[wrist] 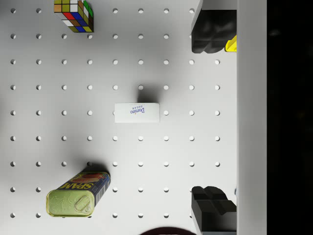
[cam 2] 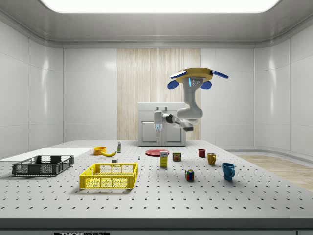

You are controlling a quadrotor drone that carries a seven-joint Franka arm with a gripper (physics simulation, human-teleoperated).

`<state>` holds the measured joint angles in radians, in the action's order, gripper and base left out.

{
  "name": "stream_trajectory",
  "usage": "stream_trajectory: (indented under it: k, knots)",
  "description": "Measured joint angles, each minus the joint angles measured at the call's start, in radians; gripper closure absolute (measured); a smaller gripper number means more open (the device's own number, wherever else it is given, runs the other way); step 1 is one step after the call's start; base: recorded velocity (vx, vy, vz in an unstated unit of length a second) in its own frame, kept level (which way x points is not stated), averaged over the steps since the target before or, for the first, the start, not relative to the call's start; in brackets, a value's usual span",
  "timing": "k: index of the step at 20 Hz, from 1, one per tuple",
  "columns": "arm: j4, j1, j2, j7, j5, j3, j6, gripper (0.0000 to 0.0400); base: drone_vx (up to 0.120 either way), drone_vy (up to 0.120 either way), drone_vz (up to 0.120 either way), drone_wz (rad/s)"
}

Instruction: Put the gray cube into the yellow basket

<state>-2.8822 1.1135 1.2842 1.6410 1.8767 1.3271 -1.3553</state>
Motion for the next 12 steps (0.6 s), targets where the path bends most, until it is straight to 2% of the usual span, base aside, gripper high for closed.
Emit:
stream_trajectory:
  k: [6,7,10,12]
  knots:
    - [0.001,0.006,0.023,0.006,-0.011,0.005,-0.021,0.0,0.12,0.0,-0.007,0.0]
    - [0.002,0.007,0.027,0.007,-0.013,0.006,-0.025,0.0,0.12,-0.04,0.0,0.0]
    - [0.002,0.01,0.037,0.009,-0.018,0.009,-0.035,0.0,0.12,-0.12,0.0,0.0]
    - [0.003,0.012,0.044,0.011,-0.021,0.01,-0.041,0.0,0.12,0.0,0.0,0.0]
